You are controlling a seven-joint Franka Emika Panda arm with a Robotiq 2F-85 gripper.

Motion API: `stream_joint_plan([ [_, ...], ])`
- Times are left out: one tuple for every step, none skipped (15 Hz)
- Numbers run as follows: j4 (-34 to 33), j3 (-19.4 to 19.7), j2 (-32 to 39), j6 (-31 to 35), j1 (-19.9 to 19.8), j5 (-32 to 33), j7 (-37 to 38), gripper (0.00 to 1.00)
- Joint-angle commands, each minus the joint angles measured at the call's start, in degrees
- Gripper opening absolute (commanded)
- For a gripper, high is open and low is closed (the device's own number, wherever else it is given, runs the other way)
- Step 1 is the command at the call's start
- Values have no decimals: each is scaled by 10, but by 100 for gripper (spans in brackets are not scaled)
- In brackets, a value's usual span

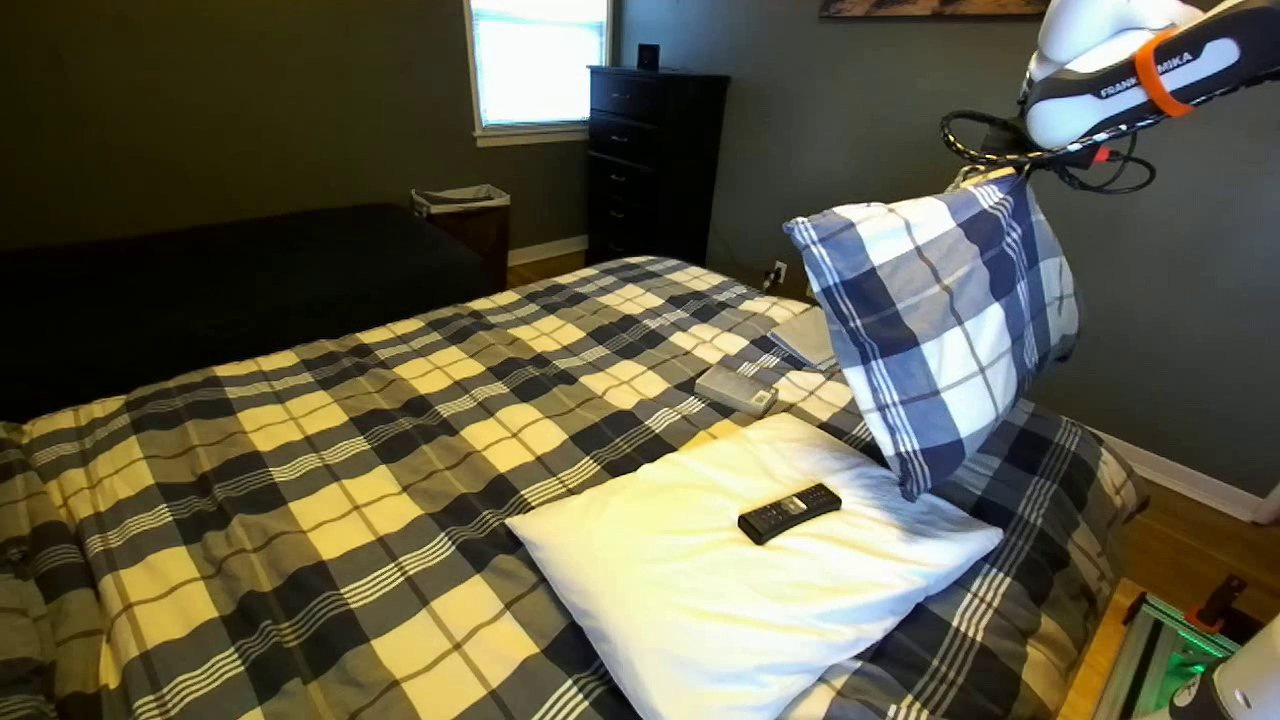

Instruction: Move the checked pillow to the right, remove the black remote from the white pillow and put it on the bed

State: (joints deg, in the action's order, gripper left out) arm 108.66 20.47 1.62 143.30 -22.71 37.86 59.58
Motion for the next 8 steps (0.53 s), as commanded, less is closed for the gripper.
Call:
stream_joint_plan([
  [-36, 16, 15, 20, 2, 26, 13, 1],
  [-35, 18, 19, 35, 2, 26, 1, 1],
  [-35, 19, 21, 44, 3, 27, -3, 1],
  [-34, 21, 25, 59, 3, 32, -10, 1],
  [-32, 23, 27, 73, 3, 38, -15, 1],
  [-30, 25, 30, 90, 2, 41, -26, 1],
  [-28, 27, 32, 106, 2, 43, -37, 1],
  [-26, 29, 34, 122, 2, 41, -50, 1],
])
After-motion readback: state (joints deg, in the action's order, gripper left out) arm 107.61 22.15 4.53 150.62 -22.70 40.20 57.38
